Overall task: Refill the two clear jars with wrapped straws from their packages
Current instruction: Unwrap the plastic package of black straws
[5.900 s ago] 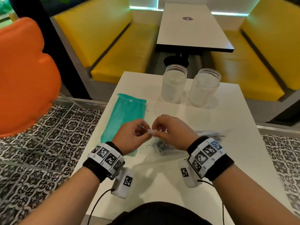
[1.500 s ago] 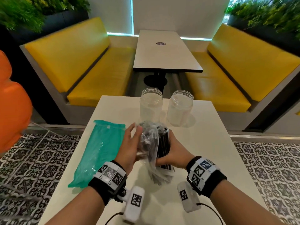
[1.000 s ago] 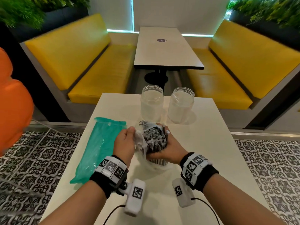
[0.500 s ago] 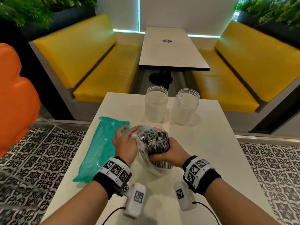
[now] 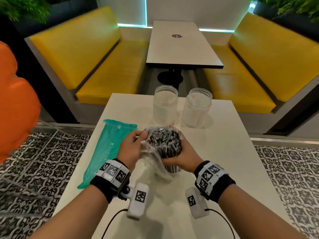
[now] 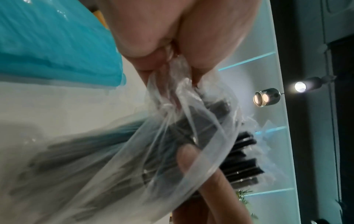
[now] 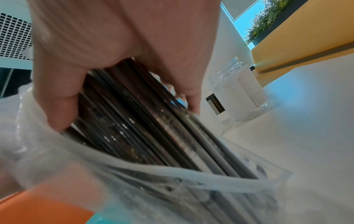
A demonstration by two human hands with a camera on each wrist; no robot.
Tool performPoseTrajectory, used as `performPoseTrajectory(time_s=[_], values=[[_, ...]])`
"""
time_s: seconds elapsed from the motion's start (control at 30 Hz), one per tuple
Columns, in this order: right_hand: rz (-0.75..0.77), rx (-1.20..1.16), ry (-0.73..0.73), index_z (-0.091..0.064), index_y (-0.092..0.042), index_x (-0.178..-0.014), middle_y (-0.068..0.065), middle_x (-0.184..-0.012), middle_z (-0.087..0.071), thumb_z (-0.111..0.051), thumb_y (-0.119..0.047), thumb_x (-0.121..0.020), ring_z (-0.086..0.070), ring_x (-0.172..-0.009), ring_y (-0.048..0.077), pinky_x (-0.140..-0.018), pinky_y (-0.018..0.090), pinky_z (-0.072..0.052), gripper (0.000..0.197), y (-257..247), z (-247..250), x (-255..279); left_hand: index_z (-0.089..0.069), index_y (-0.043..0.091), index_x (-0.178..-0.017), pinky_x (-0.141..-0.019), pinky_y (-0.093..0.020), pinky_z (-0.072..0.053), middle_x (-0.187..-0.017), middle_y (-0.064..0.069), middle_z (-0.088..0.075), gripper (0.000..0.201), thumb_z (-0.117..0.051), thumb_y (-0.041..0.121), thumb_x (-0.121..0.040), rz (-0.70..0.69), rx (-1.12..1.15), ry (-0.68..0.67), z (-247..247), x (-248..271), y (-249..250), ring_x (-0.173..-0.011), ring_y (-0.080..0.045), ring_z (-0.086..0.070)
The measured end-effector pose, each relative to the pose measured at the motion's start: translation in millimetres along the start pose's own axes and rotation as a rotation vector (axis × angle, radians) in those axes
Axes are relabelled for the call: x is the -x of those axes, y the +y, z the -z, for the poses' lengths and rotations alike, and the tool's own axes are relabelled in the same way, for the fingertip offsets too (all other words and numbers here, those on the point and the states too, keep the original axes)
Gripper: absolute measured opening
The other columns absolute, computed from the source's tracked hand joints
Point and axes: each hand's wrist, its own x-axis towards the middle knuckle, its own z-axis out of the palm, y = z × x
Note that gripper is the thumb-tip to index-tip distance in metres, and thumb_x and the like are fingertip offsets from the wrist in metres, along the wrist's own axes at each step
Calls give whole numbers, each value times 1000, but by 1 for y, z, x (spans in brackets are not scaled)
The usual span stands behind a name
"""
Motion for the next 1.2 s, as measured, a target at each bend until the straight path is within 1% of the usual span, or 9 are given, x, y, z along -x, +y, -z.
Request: performPoseTrajectory(time_s=[0.1, 0.27, 0.4, 0.53, 0.67, 0.73, 0.8, 1.0, 1.2], values=[[-9, -6, -11, -39, -24, -139, -5, -130, -59, -93, -29, -51, -57, -123, 9, -107, 39, -45, 103, 3, 2, 1, -60, 12, -89, -51, -28, -52, -82, -8, -61, 17, -54, 22, -102, 57, 69, 9, 1, -3, -3, -63, -17, -56], [-21, -7, 11, -43, -25, -137, -7, -128, -62, -95, -34, -49, -58, -121, 9, -107, 42, -46, 103, 3, 2, -4, -65, -2, -115, -85, -46, -55, -104, -21, -70, 30, -46, 19, -105, 199, 157, -46, -2, -6, -6, -92, -32, -67], [-31, -4, 2, -47, -23, -135, -4, -125, -65, -94, -28, -52, -61, -118, 12, -105, 45, -47, 96, 7, 3, -7, -62, 6, -89, -52, -27, -54, -73, -12, -62, 21, -44, 7, -101, 205, 72, -75, 0, -11, -10, -51, -16, -63], [-32, 3, 0, -48, -24, -133, -2, -123, -66, -94, -25, -55, -62, -117, 13, -102, 46, -49, 90, 9, 1, -7, -50, 33, -126, -39, -19, -45, -78, -11, -66, 43, -41, -2, -102, 179, 58, -119, 1, -12, -12, -38, -9, -55], [-28, -31, 15, -49, -23, -133, -2, -124, -66, -94, -24, -55, -62, -118, 15, -103, 47, -48, 90, 10, 5, -5, -69, 24, -120, -89, -50, -53, -101, -15, -76, 41, -40, 4, -100, 166, 106, -124, 2, -9, -8, -92, -34, -65], [-38, -44, 11, -51, -21, -132, -1, -124, -66, -93, -24, -55, -62, -118, 15, -103, 46, -48, 88, 9, 6, -5, -67, 12, -123, -99, -58, -49, -110, -17, -75, 32, -52, 24, -97, 166, 104, -123, -1, -5, -3, -105, -40, -68], [-54, -59, 3, -52, -19, -131, 0, -122, -68, -93, -25, -55, -64, -116, 15, -102, 45, -49, 86, 9, 7, -5, -63, 6, -126, -103, -62, -47, -120, -22, -71, 58, -69, 45, -84, 178, 50, -174, -2, -2, 0, -114, -45, -65], [-105, -91, 44, -57, -15, -124, 1, -113, -71, -91, -30, -48, -68, -107, 14, -96, 38, -53, 84, 12, 12, -4, -66, 8, -110, -71, -22, -59, -95, -8, -73, 28, -66, -6, -86, 73, -78, -340, 9, 3, -17, -80, -14, -71], [-121, -125, 7, -57, -12, -124, 3, -111, -72, -90, -28, -48, -68, -106, 14, -93, 31, -53, 84, 11, 11, 2, -53, 25, -110, -81, -16, -49, -128, 12, -54, 62, -75, 9, -54, -21, -225, -416, 10, 5, -34, -103, 7, -58]])
